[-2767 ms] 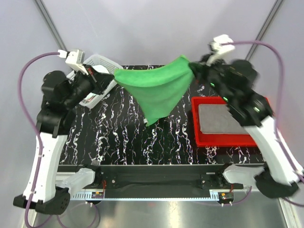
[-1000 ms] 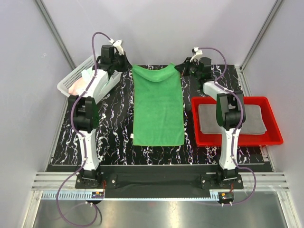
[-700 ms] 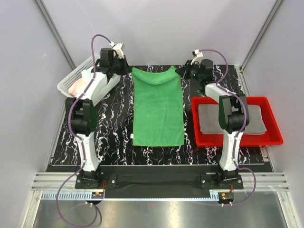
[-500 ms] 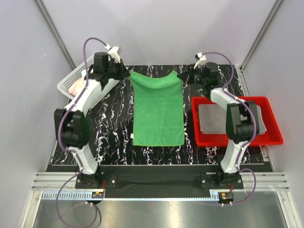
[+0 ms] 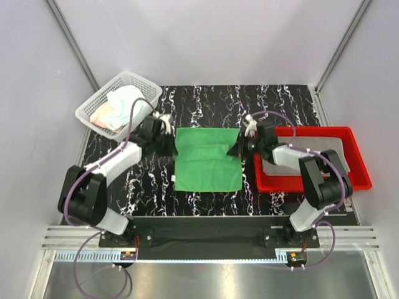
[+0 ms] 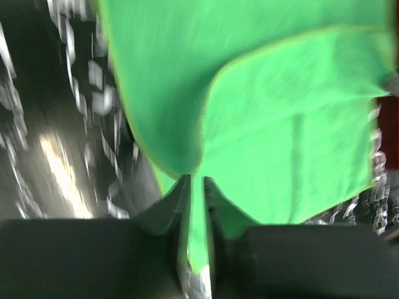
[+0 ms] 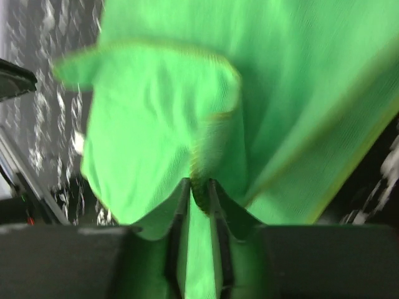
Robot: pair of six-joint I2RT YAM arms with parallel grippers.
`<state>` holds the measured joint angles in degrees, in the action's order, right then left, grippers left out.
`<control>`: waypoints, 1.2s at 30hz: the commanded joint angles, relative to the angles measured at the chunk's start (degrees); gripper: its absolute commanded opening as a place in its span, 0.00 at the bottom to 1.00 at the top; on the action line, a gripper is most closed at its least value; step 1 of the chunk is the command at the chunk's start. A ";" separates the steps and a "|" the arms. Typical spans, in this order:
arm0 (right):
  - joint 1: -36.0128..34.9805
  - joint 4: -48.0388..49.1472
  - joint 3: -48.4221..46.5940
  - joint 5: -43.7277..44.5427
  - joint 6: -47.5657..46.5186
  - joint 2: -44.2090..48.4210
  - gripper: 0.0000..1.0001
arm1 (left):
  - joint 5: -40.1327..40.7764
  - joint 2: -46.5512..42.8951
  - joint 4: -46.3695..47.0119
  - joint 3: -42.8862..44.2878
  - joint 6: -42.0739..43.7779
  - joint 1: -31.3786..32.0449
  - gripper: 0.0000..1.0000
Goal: Fold and stack the towels
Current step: Fold the towel
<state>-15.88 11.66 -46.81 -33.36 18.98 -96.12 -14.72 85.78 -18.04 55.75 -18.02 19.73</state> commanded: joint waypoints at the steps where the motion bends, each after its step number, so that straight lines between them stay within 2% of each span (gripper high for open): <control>1: -2.57 -9.25 0.66 3.38 -2.62 9.95 0.26 | 10.03 -7.54 -4.27 -3.70 -5.52 2.59 0.21; 3: -3.11 -11.39 2.24 4.36 -3.34 13.39 0.31 | 10.15 -11.84 -3.58 -7.92 -7.99 3.56 0.25; 4: -3.11 -13.92 2.59 5.58 -3.25 16.46 0.31 | 9.72 -15.60 -2.10 -9.06 -8.52 3.57 0.32; 7: -3.11 -13.86 2.16 7.25 -3.78 19.82 0.36 | 11.11 -18.27 -1.12 -8.73 -9.05 3.48 0.38; 10: -3.19 -12.72 -1.26 10.15 -5.09 17.55 0.38 | 12.17 -14.78 -2.96 -1.89 -7.21 2.95 0.41; 12: -3.19 -14.20 -5.81 11.04 -6.14 12.65 0.40 | 11.47 -8.63 -4.97 4.16 -6.07 2.34 0.41; 16: -4.50 -19.02 -13.47 7.45 -6.24 4.11 0.41 | 6.74 0.34 -6.12 9.80 -3.87 2.25 0.41; 18: -7.31 -23.32 -16.19 9.62 -9.20 2.00 0.43 | 4.62 3.60 -5.87 10.61 -2.29 2.25 0.42; 19: -10.80 -24.48 -16.56 15.20 -10.18 1.72 0.43 | 3.22 4.30 -5.78 10.79 -1.85 2.25 0.42; 24: -17.95 -24.41 -14.11 25.26 -13.17 1.37 0.36 | 3.47 6.86 -5.07 10.52 -0.79 2.16 0.43; 36: -24.99 -24.93 -15.77 39.69 -15.99 -5.22 0.37 | 1.54 11.61 -5.43 12.63 0.27 1.63 0.42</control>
<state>-39.44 -13.21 -60.73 -0.30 4.89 -100.99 -11.79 97.36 -24.51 65.87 -19.00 21.71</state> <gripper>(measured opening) 0.368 0.423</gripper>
